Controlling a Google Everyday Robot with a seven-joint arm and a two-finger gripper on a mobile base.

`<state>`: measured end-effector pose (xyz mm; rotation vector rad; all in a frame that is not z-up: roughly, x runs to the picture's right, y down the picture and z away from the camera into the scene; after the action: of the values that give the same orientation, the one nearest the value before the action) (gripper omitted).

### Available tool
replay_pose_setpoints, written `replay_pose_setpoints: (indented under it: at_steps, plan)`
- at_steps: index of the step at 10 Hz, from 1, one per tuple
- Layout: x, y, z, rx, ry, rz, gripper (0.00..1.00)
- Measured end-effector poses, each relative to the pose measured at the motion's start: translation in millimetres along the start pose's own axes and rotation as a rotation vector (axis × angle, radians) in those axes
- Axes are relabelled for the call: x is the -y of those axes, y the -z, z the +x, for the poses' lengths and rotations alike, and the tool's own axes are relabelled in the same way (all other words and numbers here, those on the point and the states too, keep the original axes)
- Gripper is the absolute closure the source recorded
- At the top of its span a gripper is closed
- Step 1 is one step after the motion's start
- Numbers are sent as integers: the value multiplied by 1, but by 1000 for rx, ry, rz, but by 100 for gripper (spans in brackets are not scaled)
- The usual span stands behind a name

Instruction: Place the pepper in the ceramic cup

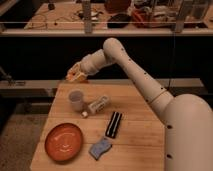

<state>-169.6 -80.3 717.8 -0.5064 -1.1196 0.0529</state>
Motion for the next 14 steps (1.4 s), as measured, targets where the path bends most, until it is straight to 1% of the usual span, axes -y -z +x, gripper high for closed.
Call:
replay_pose_setpoints:
  at_steps: [1,2,3,5,8,10,14]
  plan:
    - [3,-3,-3,64,-7,1,100]
    - [5,-5,-3,112,-17,3,100]
    - [6,-8,-3,142,-23,2,100]
    - [3,-20,-5,194,-36,-12,100]
    - [-7,-33,-1,243,-60,-27,100]
    - [-18,-45,5,274,-74,-44,100]
    - [-31,-63,32,317,-82,-65,100]
